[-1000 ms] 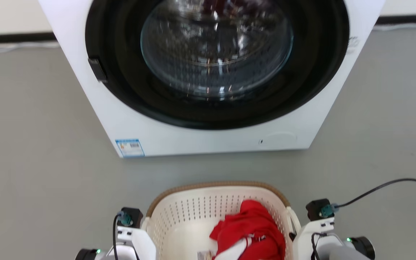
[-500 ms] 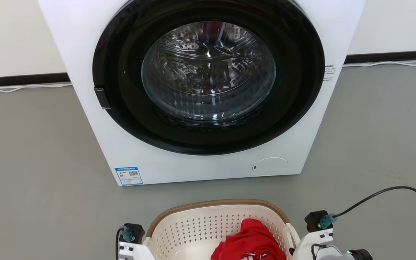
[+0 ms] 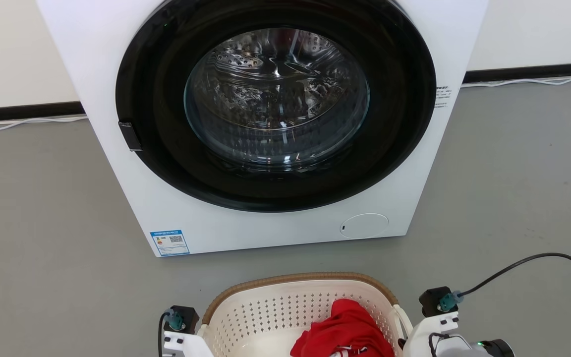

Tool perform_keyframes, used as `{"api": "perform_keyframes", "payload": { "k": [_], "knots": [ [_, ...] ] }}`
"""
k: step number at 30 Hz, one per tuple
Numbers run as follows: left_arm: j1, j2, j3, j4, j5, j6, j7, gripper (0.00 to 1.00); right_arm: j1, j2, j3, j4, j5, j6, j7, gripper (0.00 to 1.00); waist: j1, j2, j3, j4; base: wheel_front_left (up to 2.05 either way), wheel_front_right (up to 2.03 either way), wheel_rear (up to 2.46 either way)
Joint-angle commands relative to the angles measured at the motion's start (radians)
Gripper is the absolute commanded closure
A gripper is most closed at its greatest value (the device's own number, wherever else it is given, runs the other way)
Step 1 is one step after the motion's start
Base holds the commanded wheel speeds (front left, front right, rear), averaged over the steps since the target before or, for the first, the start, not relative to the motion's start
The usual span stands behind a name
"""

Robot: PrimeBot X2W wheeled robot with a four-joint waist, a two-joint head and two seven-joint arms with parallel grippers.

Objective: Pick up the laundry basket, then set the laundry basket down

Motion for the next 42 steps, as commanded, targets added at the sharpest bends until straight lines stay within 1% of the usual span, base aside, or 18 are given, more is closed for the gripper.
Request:
{"api": "perform_keyframes", "payload": {
  "k": [1, 42],
  "knots": [
    [-0.034, 0.012, 0.011, -0.022, -0.001, -0.015, -0.007, 1.0, -0.039, 0.007, 0.018, -0.023, 0.004, 0.005, -0.024, 1.0, 0.0, -0.0001, 0.001, -0.001, 0.0, 0.0, 0.0],
    [-0.054, 0.031, -0.067, -0.001, -0.073, -0.015, -0.023, 1.0, -0.064, 0.005, 0.097, 0.002, 0.103, 0.005, -0.053, 1.0, 0.0, -0.0001, 0.004, 0.007, 0.0, 0.0, 0.0]
  ]
}}
